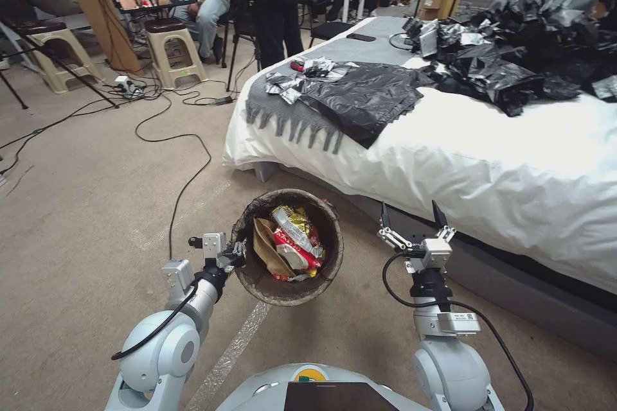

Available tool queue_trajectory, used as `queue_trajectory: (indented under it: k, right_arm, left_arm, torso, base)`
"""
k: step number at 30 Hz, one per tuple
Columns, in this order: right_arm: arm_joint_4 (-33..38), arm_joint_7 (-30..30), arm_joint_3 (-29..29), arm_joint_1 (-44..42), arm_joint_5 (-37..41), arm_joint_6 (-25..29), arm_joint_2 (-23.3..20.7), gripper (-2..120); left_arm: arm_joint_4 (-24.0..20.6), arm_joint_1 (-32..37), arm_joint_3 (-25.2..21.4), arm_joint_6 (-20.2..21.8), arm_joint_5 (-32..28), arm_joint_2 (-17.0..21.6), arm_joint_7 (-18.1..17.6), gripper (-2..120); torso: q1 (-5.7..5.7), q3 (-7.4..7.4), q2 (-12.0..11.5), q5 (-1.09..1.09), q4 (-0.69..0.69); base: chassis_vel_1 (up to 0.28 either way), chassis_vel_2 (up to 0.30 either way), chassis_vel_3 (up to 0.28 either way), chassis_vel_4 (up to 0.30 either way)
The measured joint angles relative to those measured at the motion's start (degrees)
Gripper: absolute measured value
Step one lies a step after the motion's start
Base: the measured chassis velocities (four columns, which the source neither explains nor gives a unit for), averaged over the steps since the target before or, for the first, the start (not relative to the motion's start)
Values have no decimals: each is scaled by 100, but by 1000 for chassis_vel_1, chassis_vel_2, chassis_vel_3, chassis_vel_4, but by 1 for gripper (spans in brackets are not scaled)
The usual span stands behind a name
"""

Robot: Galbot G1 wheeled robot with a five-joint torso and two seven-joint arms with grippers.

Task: Pick up the trash bin, then pick up the garbage from the floor and place it into the trash bin.

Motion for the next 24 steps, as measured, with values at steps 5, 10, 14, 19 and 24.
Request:
queue_trajectory:
  k: [5,10,14,19,24]
  right_arm:
    - [0,-7,0,2,3,-3,-2,100]
    - [21,-8,8,9,18,-26,-22,100]
    - [23,-8,19,9,26,-30,-30,100]
    - [41,-10,26,6,30,-34,-41,100]
    - [46,-25,35,14,41,-43,-52,100]
  left_arm:
    - [-5,4,-4,-2,0,-1,6,0]
    - [-24,10,-4,-3,0,-2,8,0]
    - [-31,13,-4,-3,-1,2,10,0]
    - [-54,18,-5,-3,-3,5,11,0]
    - [-60,17,-8,-4,-4,6,12,0]
  torso:
    - [0,0,0,0,0]
    - [0,0,0,0,0]
    - [0,0,0,0,-1]
    - [0,0,0,0,-1]
    - [0,0,0,0,-1]
  base:
    - [81,74,85,87]
    - [89,79,80,80]
    - [70,89,74,71]
    - [73,90,98,76]
    - [96,92,100,91]
